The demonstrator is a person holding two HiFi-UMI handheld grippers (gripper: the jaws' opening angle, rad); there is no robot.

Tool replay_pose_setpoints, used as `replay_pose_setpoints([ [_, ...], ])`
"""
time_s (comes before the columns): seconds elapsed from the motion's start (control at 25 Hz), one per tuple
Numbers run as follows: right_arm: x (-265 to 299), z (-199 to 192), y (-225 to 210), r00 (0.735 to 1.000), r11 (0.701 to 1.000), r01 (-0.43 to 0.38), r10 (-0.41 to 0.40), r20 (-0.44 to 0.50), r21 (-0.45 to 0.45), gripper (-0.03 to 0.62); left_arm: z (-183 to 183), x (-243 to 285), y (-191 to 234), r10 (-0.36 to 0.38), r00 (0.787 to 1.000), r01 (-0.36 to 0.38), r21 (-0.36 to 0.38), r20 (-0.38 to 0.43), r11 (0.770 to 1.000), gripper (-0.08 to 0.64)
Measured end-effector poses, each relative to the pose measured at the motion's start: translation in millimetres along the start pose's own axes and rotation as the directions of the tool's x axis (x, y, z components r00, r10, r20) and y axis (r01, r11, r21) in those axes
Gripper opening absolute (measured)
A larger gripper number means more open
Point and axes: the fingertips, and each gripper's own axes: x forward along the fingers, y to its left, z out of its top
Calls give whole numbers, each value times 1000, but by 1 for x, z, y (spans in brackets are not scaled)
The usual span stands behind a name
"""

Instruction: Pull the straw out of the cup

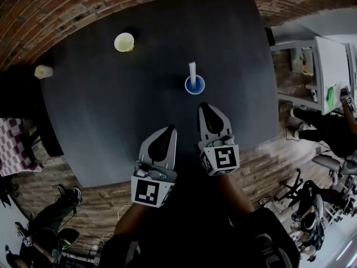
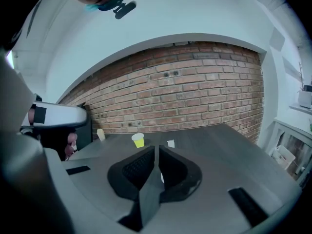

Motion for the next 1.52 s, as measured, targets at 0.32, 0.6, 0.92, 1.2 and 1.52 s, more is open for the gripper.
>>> replay_pose_setpoints([
  [0.32,31,-12,-13,999,1000,3,-4,-46,-9,9,-4,12,7,4,1000,-4,-58,-5,998,5],
  [0.6,53,-30,-20,995,1000,-1,0,-104,-18,9,-12,21,14,12,1000,-13,-96,-14,995,5],
  [0.92,72,-40,-28,987,999,-9,4,-159,-33,15,-13,29,20,12,1000,-13,-133,-13,991,5],
  [1.2,90,-46,-36,981,998,-5,-8,-195,-65,73,-17,37,30,21,1000,-24,-140,-22,990,5],
  [1.52,103,-57,-41,970,997,-1,-17,-244,-74,87,-22,44,44,39,999,-43,-138,-30,990,5],
])
